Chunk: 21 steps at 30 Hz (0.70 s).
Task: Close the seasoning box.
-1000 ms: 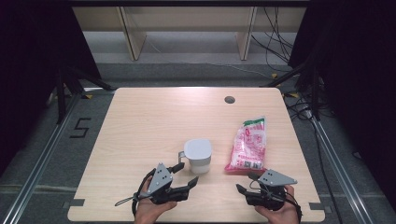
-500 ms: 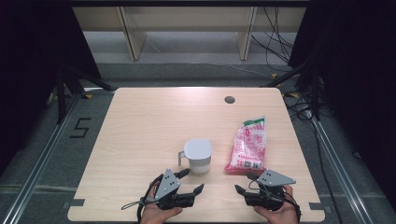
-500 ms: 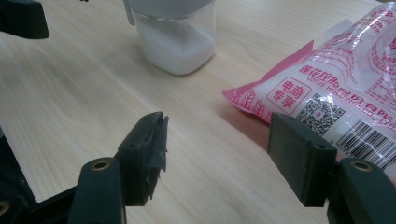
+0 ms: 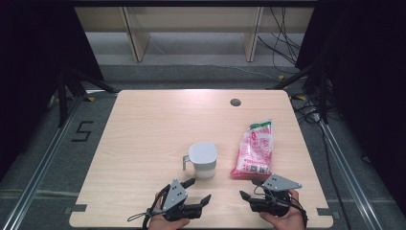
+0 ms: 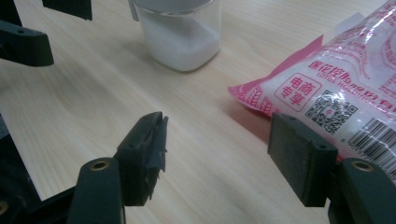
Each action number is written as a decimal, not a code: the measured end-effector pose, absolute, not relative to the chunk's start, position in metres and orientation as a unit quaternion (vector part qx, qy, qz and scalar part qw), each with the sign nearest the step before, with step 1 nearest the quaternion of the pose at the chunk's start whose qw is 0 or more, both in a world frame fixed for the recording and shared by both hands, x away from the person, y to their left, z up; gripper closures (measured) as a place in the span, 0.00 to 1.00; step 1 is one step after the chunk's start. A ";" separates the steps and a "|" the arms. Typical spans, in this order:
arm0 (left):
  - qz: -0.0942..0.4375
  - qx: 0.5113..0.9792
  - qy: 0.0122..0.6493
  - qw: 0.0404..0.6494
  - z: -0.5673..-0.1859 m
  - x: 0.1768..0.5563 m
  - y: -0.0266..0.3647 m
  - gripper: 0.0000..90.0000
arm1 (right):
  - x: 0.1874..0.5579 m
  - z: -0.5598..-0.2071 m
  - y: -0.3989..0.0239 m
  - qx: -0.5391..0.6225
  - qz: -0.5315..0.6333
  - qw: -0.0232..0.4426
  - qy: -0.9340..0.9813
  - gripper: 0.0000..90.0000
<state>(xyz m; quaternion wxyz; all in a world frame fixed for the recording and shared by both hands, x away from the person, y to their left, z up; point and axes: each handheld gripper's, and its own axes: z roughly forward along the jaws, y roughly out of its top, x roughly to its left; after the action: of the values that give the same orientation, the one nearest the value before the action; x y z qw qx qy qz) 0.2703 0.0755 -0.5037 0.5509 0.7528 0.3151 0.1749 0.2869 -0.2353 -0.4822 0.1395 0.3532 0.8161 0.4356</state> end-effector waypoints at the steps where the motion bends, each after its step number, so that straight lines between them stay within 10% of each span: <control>1: 0.171 0.749 0.317 0.557 -0.505 0.269 0.074 0.28 | 0.287 -0.483 -0.235 0.350 0.432 0.157 0.816 0.41; 21: 0.168 0.769 0.309 0.533 -0.516 0.257 0.069 0.27 | 0.272 -0.488 -0.237 0.353 0.416 0.117 0.830 0.39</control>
<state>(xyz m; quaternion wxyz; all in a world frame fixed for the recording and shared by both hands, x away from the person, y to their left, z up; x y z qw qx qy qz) 0.2572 0.0692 -0.5159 0.5335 0.7693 0.3086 0.1681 0.2720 -0.2374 -0.4883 0.1165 0.3525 0.8303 0.4156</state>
